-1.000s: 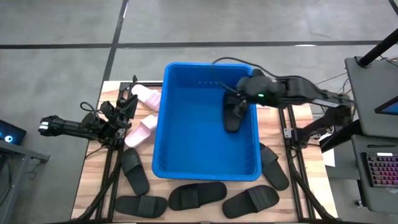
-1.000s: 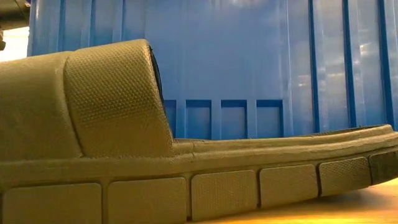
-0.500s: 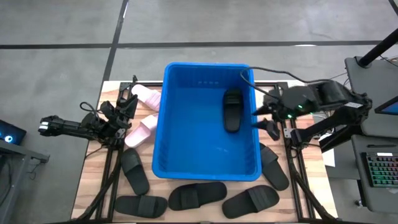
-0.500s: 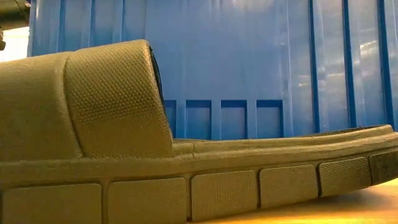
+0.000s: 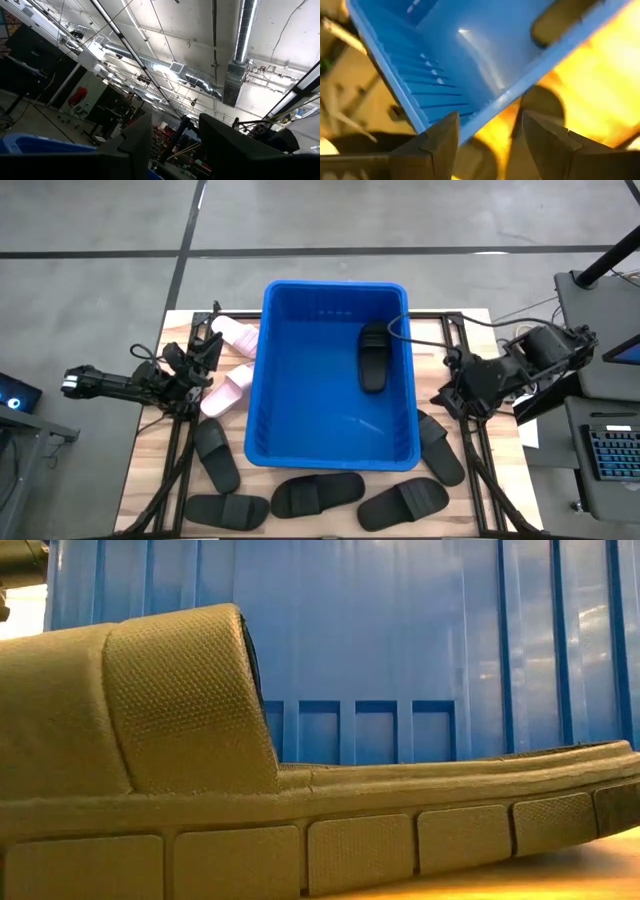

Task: Pick and place slides into bin
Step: Put the black slide into the blue bin

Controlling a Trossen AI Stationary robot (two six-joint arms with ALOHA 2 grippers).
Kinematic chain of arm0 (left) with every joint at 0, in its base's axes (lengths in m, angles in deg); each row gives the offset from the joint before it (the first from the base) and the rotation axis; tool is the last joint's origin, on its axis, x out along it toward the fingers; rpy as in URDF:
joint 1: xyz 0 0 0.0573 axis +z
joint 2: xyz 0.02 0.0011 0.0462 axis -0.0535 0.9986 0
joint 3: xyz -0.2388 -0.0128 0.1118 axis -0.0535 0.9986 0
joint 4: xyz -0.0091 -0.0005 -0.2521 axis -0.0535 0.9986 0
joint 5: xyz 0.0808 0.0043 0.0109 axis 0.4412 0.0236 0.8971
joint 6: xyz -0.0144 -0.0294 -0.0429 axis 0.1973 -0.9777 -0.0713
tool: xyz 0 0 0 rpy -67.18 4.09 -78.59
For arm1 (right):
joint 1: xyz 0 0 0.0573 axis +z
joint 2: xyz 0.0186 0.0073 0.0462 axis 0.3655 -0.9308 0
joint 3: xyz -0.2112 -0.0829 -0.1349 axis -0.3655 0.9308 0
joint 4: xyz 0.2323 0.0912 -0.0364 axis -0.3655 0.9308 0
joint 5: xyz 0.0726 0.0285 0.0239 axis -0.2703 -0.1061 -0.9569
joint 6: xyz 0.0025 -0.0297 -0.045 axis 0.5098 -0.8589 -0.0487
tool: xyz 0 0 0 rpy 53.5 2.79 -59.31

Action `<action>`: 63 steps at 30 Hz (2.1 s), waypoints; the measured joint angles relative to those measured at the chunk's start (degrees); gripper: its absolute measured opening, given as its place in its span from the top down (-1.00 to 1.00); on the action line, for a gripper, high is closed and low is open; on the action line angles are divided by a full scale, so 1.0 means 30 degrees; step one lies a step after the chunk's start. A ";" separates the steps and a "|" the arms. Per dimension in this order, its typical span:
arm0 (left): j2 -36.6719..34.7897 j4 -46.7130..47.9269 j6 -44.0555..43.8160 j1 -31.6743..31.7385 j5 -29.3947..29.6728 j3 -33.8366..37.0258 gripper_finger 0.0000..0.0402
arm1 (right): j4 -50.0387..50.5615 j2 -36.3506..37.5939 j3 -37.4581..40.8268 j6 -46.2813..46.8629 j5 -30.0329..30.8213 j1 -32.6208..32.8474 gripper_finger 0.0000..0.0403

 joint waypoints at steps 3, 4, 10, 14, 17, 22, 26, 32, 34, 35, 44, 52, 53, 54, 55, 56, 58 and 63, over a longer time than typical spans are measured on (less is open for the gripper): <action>0.0077 0.0081 0.0007 0.0000 0.0026 0.0014 0.26 | 0.0270 0.0076 0.0922 0.2795 -0.0061 0.0293 -0.02; 0.0080 0.0150 0.0007 0.0000 0.0038 0.0022 0.26 | 0.0309 0.0088 0.1276 0.3538 -0.0117 0.0449 -0.02; 0.0299 0.0136 0.0000 0.0000 0.0073 0.0036 0.26 | 0.0323 0.0041 0.3655 0.9337 -0.1595 0.0747 -0.02; 0.0430 0.0149 0.0007 -0.0006 0.0073 0.0036 0.26 | 0.0346 0.0063 0.5869 1.2767 -0.3358 0.1333 0.00; 0.0441 0.0136 0.0066 -0.0003 0.0353 0.0036 0.26 | 0.0345 0.0088 0.7574 1.4654 -0.2839 0.1932 0.04; 0.0532 0.0140 0.0073 -0.0003 0.0469 0.0036 0.26 | 0.0238 0.0496 0.9148 1.7882 0.0339 0.3325 0.13; 0.0524 0.0150 0.0044 0.0000 0.0474 0.0036 0.26 | 0.0153 0.1310 0.9771 2.0182 0.3149 0.4404 0.18; 0.0532 0.0150 0.0029 -0.0005 0.0481 0.0036 0.26 | 0.0052 0.1666 1.0295 2.0146 0.4849 0.4410 0.25; 0.0532 0.0150 0.0030 0.0000 0.0481 0.0036 0.26 | -0.0328 0.1574 1.0322 1.9940 0.5572 0.4425 0.26; 0.0526 0.0150 0.0033 0.0000 0.0494 0.0036 0.26 | -0.0649 0.1574 1.0322 1.9722 0.5921 0.4432 0.27; 0.0663 0.0165 0.0022 -0.0003 0.0671 0.0036 0.26 | -0.3638 0.1538 0.9558 0.7104 0.4154 0.4432 0.28; 0.0659 0.0128 -0.0002 0.0000 0.0903 0.0036 0.26 | -0.2883 0.0943 0.9729 -0.1605 -0.0443 0.4432 0.34; 0.0670 0.0136 -0.0016 0.0000 0.0903 0.0036 0.26 | -0.2505 0.0778 0.9867 -0.2332 -0.1112 0.4432 0.35; 0.0670 0.0135 -0.0022 -0.0001 0.0903 0.0036 0.26 | -0.2159 0.0600 1.0029 -0.3046 -0.1795 0.4432 0.36; 0.0663 0.0121 -0.0022 -0.0007 0.0903 0.0036 0.26 | -0.1803 0.0401 1.0195 -0.3695 -0.2247 0.4446 0.37; 0.0670 0.0121 -0.0016 0.0000 0.0903 0.0036 0.26 | -0.1562 0.0245 1.0357 -0.4223 -0.2553 0.4488 0.38; 0.0679 0.0143 0.0074 0.0000 0.0914 0.0036 0.26 | -0.1550 0.0027 1.0589 -0.5139 -0.2608 0.4547 0.40; 0.0912 0.0126 -0.0001 0.0000 0.0933 0.0036 0.26 | -0.2423 -0.0383 1.1381 -0.7358 -0.2147 0.4875 0.46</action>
